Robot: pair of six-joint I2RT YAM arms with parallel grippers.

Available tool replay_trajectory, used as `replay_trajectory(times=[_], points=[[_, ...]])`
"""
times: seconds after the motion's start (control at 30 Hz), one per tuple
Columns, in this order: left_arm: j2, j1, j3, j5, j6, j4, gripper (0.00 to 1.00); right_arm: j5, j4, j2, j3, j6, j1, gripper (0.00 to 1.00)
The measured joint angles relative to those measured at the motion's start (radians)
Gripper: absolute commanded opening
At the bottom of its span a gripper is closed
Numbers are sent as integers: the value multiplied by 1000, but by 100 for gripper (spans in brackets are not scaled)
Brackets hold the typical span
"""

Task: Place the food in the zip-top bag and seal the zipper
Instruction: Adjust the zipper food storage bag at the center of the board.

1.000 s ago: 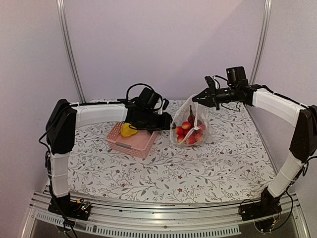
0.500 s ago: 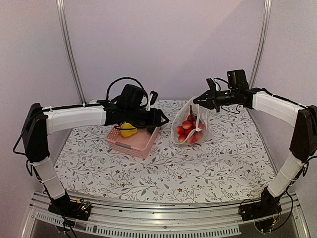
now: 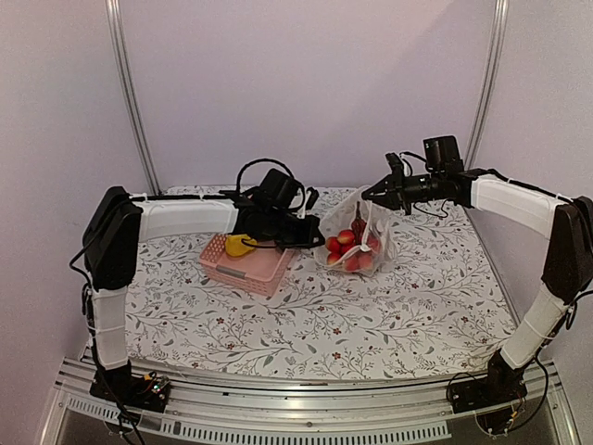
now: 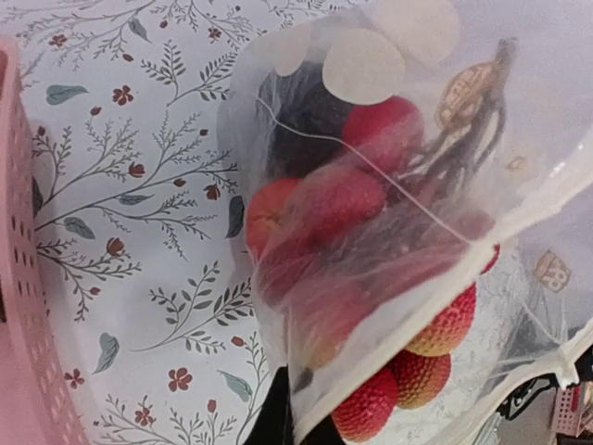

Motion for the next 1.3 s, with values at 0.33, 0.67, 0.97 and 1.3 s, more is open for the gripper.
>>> replay_trajectory(times=[0.33,0.67,0.97,1.3], points=[[-41,-10,300,-26,-7,-19,0,340,-472,-3,282,-303,24,0],[48,-14,461,-61,-52,-87,0,434,-594,-13,298,-389,35,0],[217,-40,746,-59,-23,-272,0,434,-602,-16,355,-388,80,0],[288,-49,863,-64,18,-435,0,513,-616,36,348,-387,114,0]])
